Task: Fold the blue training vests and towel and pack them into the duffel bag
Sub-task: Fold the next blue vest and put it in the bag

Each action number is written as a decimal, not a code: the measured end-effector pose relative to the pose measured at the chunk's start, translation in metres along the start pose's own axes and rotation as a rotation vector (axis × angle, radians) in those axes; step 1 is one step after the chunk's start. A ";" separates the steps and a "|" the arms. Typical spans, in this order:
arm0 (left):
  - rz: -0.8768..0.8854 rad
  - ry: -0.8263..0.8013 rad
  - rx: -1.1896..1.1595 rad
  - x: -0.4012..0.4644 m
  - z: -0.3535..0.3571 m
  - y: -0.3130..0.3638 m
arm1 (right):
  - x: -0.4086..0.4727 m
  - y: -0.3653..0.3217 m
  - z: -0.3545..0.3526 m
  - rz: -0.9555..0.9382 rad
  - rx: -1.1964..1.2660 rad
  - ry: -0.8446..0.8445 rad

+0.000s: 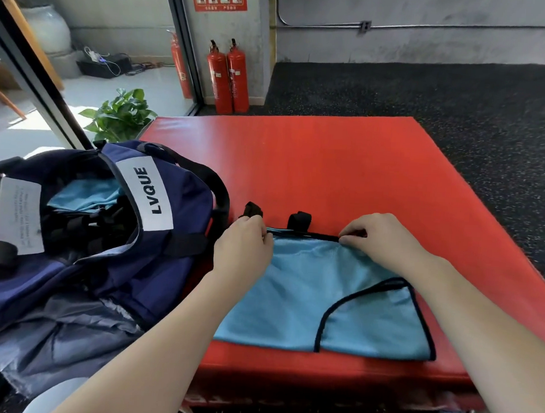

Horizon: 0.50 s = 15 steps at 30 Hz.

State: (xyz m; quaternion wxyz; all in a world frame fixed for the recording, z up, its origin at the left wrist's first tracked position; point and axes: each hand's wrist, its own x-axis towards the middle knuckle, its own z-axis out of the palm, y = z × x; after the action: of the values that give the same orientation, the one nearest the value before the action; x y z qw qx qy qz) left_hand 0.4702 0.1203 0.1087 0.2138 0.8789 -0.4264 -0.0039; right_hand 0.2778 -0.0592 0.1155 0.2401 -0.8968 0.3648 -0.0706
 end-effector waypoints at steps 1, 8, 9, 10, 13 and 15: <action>0.017 -0.006 -0.022 0.002 0.003 0.003 | -0.002 0.002 -0.003 0.010 0.000 0.001; 0.098 -0.115 0.064 0.008 0.037 0.039 | -0.025 0.011 -0.019 0.050 -0.027 -0.111; 0.097 -0.139 0.057 0.008 0.042 0.046 | -0.029 0.010 -0.020 0.040 -0.031 -0.136; 0.098 -0.170 0.052 0.007 0.046 0.054 | -0.033 0.010 -0.020 0.029 -0.031 -0.157; 0.125 -0.273 0.013 0.007 0.057 0.076 | -0.047 0.007 -0.017 -0.017 -0.031 -0.198; 0.187 -0.327 -0.046 0.007 0.063 0.090 | -0.055 0.008 -0.015 -0.032 -0.038 -0.206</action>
State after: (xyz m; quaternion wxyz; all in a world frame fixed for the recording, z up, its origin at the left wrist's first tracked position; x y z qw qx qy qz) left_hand 0.3952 0.0429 0.0871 0.1609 0.8179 -0.5353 -0.1365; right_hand 0.2283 -0.0325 0.1277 0.2581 -0.9094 0.3253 0.0249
